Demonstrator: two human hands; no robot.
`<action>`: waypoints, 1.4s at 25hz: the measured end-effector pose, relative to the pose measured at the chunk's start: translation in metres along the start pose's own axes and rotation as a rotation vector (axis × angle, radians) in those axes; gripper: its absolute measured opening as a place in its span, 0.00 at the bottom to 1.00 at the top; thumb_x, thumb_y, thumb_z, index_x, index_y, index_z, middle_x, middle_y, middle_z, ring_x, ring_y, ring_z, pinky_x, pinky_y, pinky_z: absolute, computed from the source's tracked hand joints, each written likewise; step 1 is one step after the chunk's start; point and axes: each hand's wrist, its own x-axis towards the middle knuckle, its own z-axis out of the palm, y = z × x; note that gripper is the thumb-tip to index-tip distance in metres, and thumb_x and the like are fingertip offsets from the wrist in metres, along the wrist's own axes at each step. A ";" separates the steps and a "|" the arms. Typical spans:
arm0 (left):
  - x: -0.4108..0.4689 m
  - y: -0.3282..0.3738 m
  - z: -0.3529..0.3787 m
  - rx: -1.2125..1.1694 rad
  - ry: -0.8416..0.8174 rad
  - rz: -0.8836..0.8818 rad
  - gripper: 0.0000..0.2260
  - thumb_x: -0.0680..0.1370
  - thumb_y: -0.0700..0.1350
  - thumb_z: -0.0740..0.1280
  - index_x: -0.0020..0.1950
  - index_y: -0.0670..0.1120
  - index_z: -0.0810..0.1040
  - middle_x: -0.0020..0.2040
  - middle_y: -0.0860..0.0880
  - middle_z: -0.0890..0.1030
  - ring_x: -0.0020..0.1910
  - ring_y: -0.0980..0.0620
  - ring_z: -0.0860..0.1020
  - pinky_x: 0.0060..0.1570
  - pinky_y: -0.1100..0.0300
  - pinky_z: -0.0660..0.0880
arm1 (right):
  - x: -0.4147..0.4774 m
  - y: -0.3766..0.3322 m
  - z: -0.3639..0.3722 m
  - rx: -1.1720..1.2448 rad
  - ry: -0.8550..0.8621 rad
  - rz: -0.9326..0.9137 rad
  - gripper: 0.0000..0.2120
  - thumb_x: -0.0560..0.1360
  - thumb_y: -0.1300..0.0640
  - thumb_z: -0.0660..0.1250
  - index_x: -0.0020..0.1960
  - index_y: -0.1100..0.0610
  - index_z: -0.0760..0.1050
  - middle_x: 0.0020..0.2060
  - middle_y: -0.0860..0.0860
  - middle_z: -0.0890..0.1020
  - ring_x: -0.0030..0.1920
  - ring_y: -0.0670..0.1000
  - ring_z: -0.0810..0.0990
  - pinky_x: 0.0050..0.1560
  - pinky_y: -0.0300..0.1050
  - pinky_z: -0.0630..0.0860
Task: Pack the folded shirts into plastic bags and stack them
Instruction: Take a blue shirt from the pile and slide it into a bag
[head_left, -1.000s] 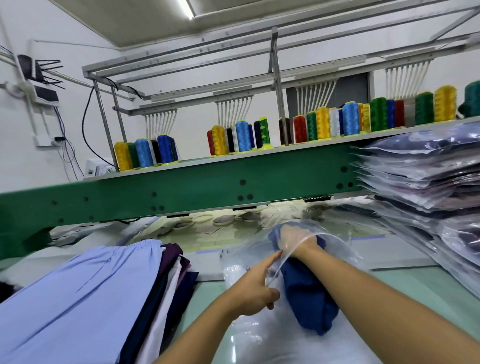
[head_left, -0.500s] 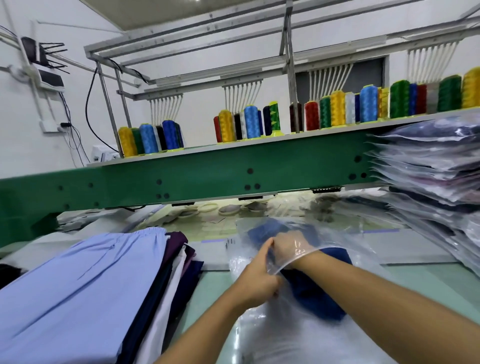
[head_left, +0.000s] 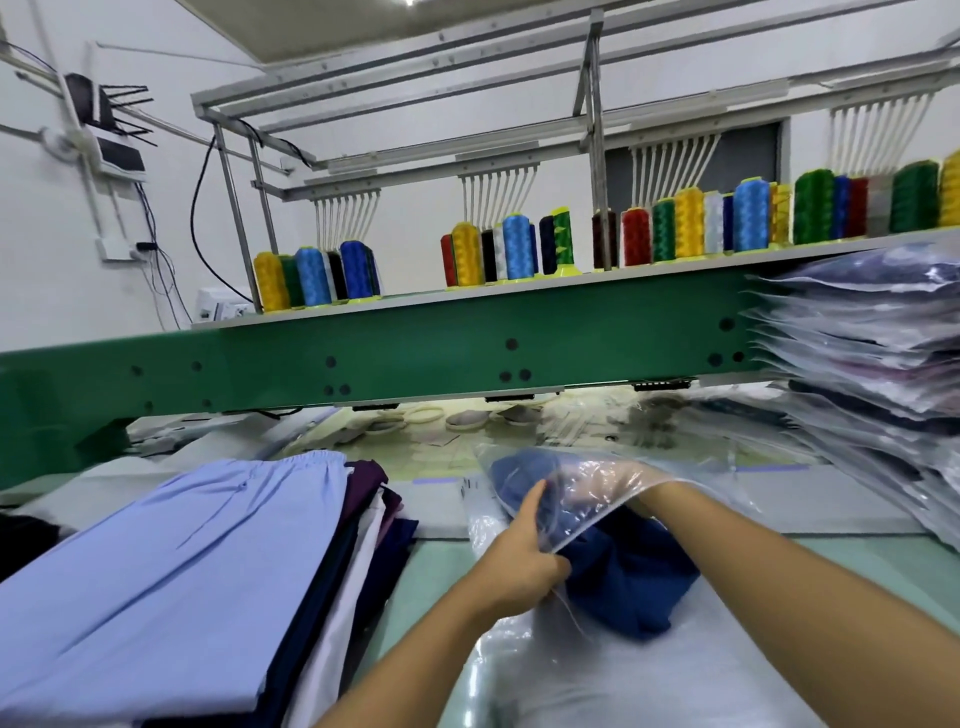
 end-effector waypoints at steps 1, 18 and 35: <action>-0.001 0.001 0.001 0.001 -0.004 -0.003 0.41 0.74 0.34 0.62 0.63 0.82 0.56 0.60 0.68 0.67 0.29 0.64 0.78 0.29 0.67 0.72 | 0.008 0.010 0.002 -0.060 -0.021 0.033 0.17 0.83 0.59 0.59 0.71 0.54 0.71 0.56 0.52 0.77 0.55 0.52 0.75 0.49 0.39 0.72; -0.022 -0.005 0.017 1.051 0.544 0.449 0.31 0.68 0.40 0.69 0.69 0.50 0.64 0.67 0.45 0.68 0.65 0.43 0.70 0.65 0.53 0.69 | -0.020 0.074 0.044 0.408 0.432 0.486 0.03 0.75 0.49 0.67 0.48 0.47 0.76 0.48 0.49 0.79 0.51 0.52 0.78 0.55 0.50 0.76; 0.048 0.027 0.073 1.275 -0.275 -0.736 0.20 0.84 0.46 0.59 0.77 0.45 0.67 0.76 0.43 0.66 0.74 0.36 0.65 0.72 0.40 0.66 | -0.047 0.080 0.062 0.122 0.312 0.638 0.23 0.79 0.53 0.61 0.73 0.57 0.70 0.70 0.55 0.75 0.69 0.56 0.74 0.67 0.47 0.72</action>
